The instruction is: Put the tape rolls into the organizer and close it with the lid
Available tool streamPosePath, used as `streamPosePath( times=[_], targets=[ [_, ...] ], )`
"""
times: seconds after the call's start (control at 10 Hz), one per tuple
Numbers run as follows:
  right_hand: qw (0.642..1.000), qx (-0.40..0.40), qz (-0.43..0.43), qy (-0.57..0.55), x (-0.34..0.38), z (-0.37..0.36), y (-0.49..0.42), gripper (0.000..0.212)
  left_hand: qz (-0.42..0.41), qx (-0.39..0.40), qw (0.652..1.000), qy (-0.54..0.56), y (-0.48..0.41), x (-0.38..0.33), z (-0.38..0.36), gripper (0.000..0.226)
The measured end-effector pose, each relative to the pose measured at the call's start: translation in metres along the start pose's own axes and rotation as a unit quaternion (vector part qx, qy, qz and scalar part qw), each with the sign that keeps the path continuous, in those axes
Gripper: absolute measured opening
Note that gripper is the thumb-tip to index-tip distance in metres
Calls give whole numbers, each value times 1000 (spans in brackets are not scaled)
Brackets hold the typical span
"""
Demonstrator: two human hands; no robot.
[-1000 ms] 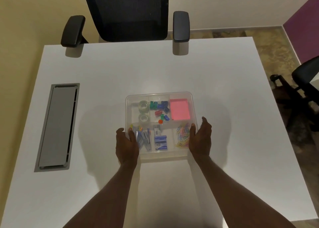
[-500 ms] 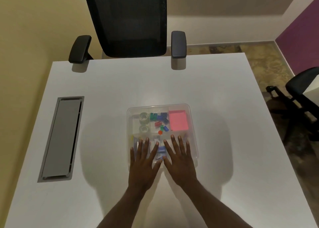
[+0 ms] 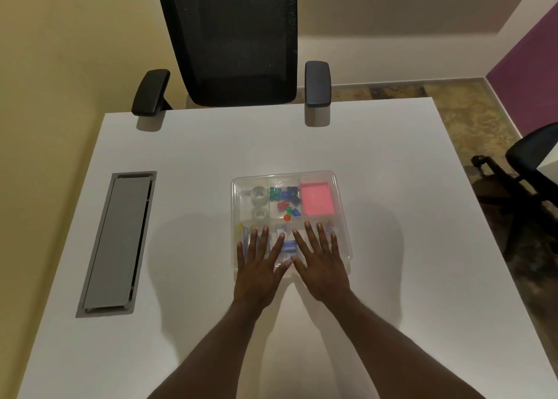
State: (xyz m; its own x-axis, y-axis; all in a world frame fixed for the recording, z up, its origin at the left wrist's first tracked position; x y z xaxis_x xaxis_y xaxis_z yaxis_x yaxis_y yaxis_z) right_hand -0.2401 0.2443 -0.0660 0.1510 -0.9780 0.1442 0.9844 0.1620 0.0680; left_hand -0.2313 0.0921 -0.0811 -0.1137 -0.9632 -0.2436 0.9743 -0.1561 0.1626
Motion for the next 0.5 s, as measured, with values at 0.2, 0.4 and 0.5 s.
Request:
streamPosePath(
  times=[0.2,0.4,0.5],
  targets=[
    [1000,14,7,-7,-1,5,-9,72,8,-7,1000,6,-6,-4,5,71],
    [998,-34,40,-36,12,23,-12,68,-7,-25,1000,16,-9,-10,18,68],
    [995,-82,46,-33,21,38,-13,66,-13,-38,999,21,-10,-15,25,68]
  ],
)
Point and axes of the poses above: each hand's wrist, its own y-axis away from the middle knuckle, its own z-axis out of the back of the hand, x = y × z, the point moved 10 cm from there along -y, towards the middle knuckle, and after that the axes turned 8 degrees about -x, right-handed, at the moved point
